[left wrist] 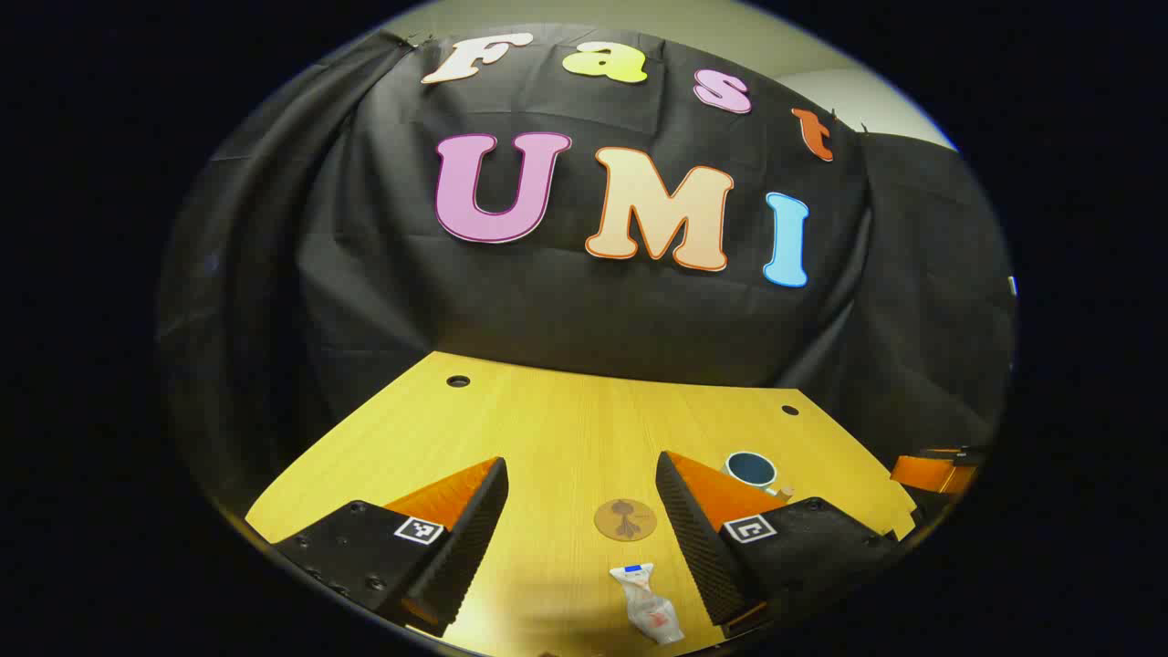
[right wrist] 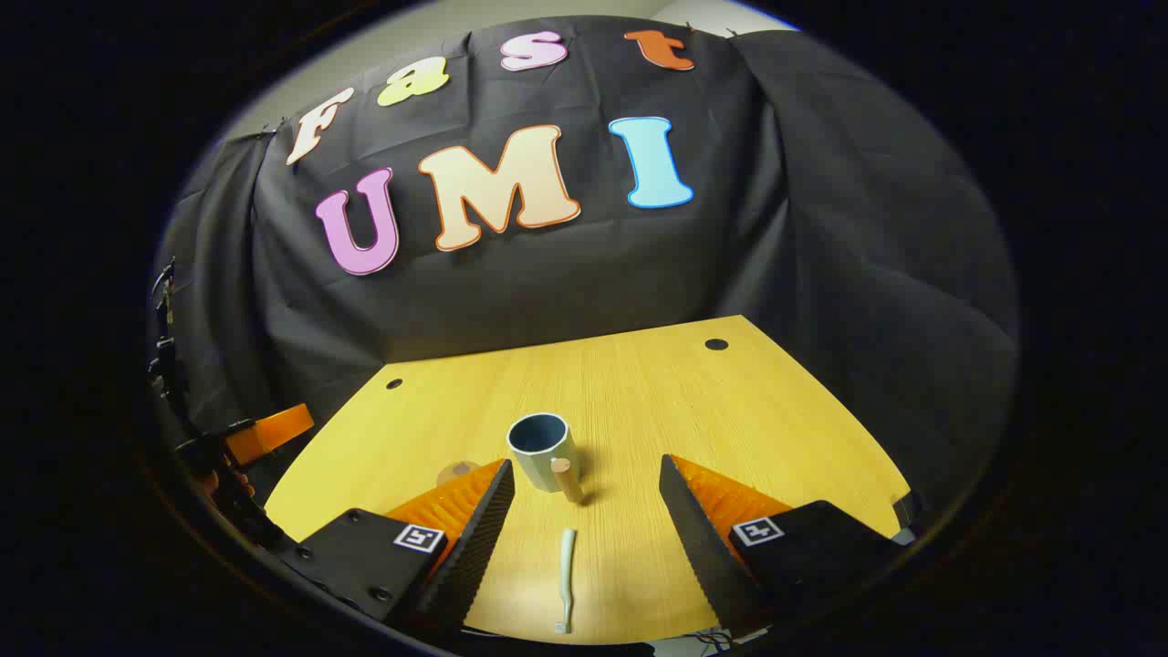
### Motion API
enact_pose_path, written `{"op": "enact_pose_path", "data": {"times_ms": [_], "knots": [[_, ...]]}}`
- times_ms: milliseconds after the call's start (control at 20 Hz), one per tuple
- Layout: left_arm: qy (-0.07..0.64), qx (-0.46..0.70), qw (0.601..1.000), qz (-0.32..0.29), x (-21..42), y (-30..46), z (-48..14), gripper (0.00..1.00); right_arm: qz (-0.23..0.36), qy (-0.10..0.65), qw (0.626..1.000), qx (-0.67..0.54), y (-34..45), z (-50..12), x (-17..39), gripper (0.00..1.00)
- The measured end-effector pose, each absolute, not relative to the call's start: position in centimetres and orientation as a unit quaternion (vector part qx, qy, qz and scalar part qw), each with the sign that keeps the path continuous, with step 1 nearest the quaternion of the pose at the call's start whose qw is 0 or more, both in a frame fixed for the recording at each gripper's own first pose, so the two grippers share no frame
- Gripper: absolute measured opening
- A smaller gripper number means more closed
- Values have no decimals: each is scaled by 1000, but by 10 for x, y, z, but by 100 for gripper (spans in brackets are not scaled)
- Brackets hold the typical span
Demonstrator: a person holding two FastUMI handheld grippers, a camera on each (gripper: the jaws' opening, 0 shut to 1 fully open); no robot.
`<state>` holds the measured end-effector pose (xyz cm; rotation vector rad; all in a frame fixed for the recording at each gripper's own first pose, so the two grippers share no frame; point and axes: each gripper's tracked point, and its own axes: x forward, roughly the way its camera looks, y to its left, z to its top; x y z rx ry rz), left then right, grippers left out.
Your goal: Put the toothbrush and toothpaste on the desktop into the cup, then pick up the cup and place it on the coaster on the desktop.
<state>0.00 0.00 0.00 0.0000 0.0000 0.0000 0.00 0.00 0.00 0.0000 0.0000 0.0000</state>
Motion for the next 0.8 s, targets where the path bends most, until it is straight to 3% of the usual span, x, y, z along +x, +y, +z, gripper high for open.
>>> {"op": "enact_pose_path", "data": {"times_ms": [400, 450, 800], "knots": [[12, 5, 1000, 11, 11, -11, -8, 95, 26, 44, 999, -11, -3, -7, 29, 98], [14, 8, 1000, 13, 13, -12, -10, 95, 30, 52, 998, -16, -3, -10, 33, 94], [37, 2, 999, 32, 18, -7, -26, 95, 55, 140, 988, -37, 9, -41, 51, 99]]}}
